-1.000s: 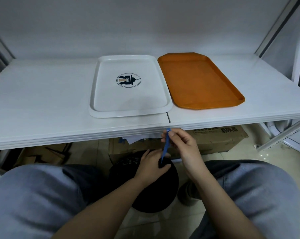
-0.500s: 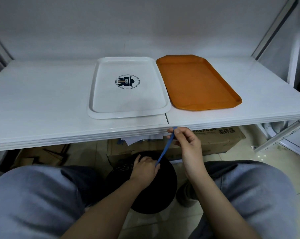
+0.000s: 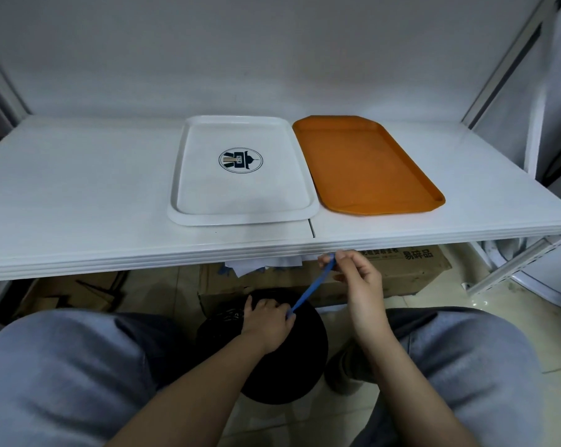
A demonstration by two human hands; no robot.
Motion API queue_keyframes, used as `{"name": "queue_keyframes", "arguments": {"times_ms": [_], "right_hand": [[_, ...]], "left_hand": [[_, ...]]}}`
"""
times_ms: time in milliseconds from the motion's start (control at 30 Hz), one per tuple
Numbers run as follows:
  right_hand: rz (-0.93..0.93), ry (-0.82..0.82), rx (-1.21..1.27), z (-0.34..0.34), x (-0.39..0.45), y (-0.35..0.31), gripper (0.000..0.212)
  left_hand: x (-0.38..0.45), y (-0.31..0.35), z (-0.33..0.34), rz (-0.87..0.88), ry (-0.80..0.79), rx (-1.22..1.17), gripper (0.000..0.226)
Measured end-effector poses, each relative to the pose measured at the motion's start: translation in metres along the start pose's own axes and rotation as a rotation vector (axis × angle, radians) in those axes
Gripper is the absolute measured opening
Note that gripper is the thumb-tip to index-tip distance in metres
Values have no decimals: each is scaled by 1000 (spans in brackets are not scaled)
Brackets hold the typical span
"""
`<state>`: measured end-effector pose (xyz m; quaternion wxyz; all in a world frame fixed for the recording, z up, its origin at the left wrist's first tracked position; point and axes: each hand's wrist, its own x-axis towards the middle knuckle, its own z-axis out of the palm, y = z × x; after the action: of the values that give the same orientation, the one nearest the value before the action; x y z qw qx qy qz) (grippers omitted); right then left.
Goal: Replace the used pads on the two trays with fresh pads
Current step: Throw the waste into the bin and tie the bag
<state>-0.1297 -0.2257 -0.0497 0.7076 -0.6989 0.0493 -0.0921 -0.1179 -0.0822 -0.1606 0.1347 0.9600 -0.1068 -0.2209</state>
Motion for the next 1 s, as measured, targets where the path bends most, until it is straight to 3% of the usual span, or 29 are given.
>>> {"name": "queue_keyframes", "arguments": {"times_ms": [67, 133, 233, 367, 433, 500, 600, 700, 867, 1000], "right_hand": [[-104, -46, -351, -4, 5, 1, 26], [-199, 26, -577, -7, 9, 3, 22], [-263, 181, -473, 0, 9, -5, 13], [-535, 129, -476, 33, 0, -19, 20], [-677, 20, -510, 55, -10, -22, 19], [-752, -133, -550, 76, -18, -15, 16], [-659, -382, -625, 98, -28, 5, 15], [-367, -578, -743, 107, -35, 29, 10], [-9, -604, -788, 109, -36, 58, 9], [96, -677, -921, 108, -33, 73, 11]], "left_hand": [[-5, -9, 3, 56, 13, -54, 54], [-16, -22, 2, 115, 79, -77, 75], [-33, -41, -5, 127, 296, -173, 84], [-45, -66, -16, -242, 605, -412, 46], [-50, -78, -21, -436, 535, -528, 40], [-53, -94, -17, -553, 361, -716, 47], [-57, -108, -8, -625, 142, -999, 56], [-66, -110, -2, -599, 60, -1071, 14], [-73, -109, -2, -679, 3, -1100, 18], [-71, -104, -15, -641, 6, -1168, 7]]}}
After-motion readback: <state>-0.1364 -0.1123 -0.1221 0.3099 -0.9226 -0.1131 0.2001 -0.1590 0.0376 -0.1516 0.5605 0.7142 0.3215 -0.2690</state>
